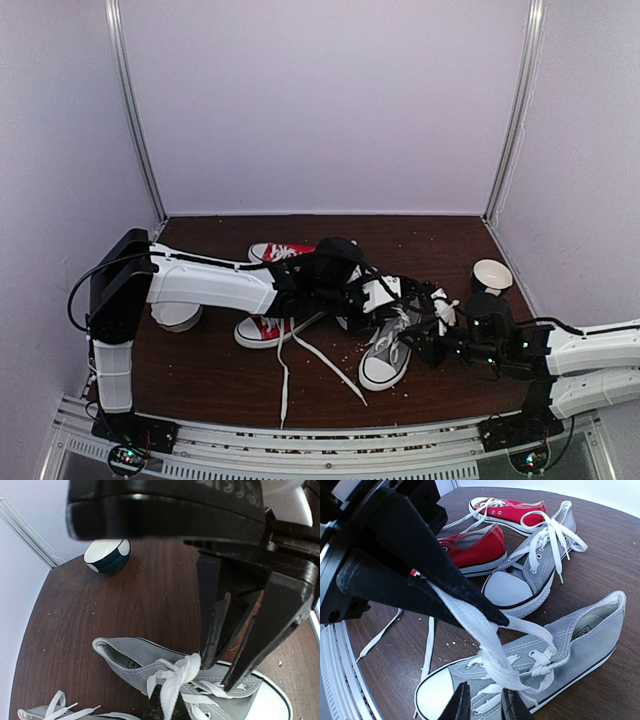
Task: Tie the shoes
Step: Cross the shoelace.
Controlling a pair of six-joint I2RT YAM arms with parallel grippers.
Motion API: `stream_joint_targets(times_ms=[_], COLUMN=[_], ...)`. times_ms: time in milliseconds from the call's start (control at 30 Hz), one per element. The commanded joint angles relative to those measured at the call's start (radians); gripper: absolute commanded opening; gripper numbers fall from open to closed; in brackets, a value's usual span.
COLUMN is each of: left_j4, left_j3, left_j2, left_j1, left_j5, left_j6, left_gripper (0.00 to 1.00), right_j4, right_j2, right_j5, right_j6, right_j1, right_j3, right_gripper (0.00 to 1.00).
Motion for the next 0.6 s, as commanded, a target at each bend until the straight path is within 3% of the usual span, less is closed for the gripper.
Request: stream_joint_targets(times_ms=[0,400,567], left_j4=[0.012,0.003,0.002], left_j3=[0.010,0.013,0.013], left_j2=[0.009,0.015,0.014], left_j1=[0.008,0.008,0.008], left_j5=[0.002,-0.005,-0.005], left_j6=[0.009,0.016,0.016], left_gripper=[0.00,0.00,0.00], right_j4=[-0.045,-0.049,-0.076], right_j2=[-0.049,-0.013,-0.050], right_j5=[0.024,0.009,0.019], right_j6=[-0.036,-0.056,-0.074], right_j1=[-0.019,-0.024,-0.024], right_j3=[0.017,0.031,0.025], right_gripper=[0.22,0.22,0.27])
